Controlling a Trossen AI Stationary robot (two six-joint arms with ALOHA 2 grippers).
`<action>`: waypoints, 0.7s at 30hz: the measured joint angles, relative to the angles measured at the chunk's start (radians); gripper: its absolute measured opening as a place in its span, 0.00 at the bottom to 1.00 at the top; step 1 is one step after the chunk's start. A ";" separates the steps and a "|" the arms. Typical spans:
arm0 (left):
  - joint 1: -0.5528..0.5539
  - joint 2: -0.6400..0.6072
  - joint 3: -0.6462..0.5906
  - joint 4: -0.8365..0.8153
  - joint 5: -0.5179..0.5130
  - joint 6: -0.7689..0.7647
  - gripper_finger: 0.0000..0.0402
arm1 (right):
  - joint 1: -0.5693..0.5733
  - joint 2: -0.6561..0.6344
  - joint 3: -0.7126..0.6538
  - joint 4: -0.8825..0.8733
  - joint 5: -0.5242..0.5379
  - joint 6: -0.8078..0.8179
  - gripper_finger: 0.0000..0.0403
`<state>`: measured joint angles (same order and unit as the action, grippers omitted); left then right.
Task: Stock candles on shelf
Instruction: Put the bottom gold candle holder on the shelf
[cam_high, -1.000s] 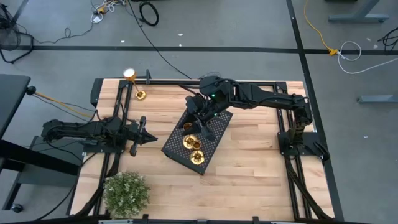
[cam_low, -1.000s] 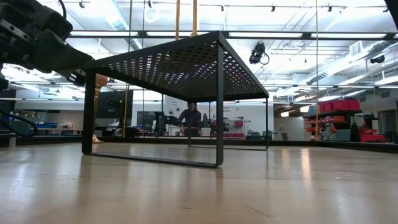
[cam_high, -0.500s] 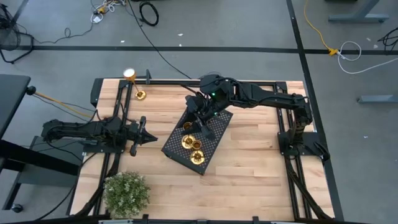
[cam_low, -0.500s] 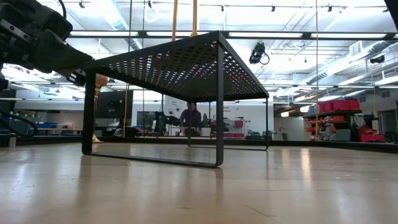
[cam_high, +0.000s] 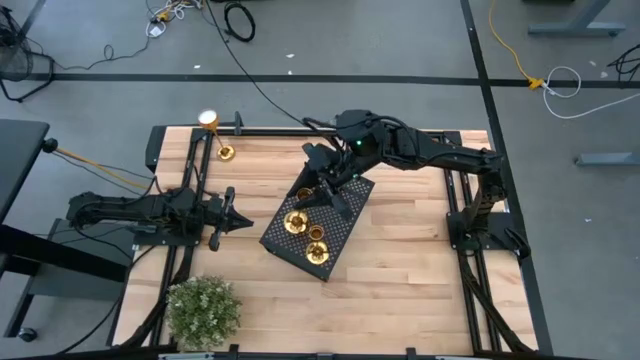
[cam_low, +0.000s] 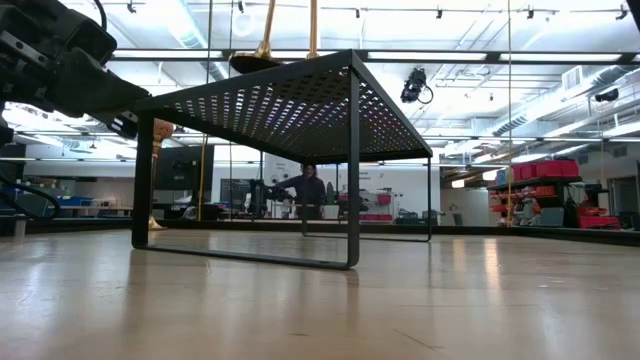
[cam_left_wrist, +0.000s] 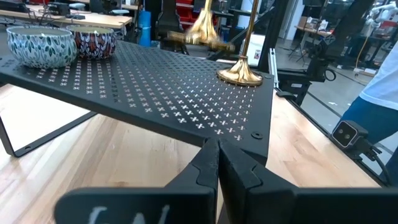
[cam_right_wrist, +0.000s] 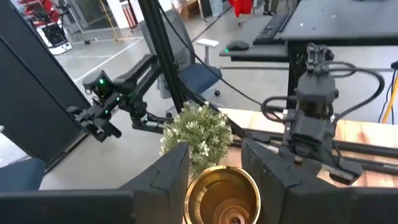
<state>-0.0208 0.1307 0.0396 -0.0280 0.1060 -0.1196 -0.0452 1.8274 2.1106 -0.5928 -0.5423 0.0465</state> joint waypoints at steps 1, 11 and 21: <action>0.000 0.000 0.000 -0.001 0.000 0.000 0.04 | 0.000 -0.003 -0.006 0.013 0.000 0.001 0.34; 0.000 0.000 0.000 0.000 0.000 0.000 0.04 | 0.001 -0.166 -0.306 0.285 0.062 0.070 0.34; 0.000 0.000 0.000 0.001 0.000 0.000 0.03 | 0.001 -0.210 -0.369 0.293 0.081 0.074 0.34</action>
<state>-0.0212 0.1303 0.0395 -0.0269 0.1059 -0.1196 -0.0444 1.6176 1.7412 -0.3003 -0.4613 0.1205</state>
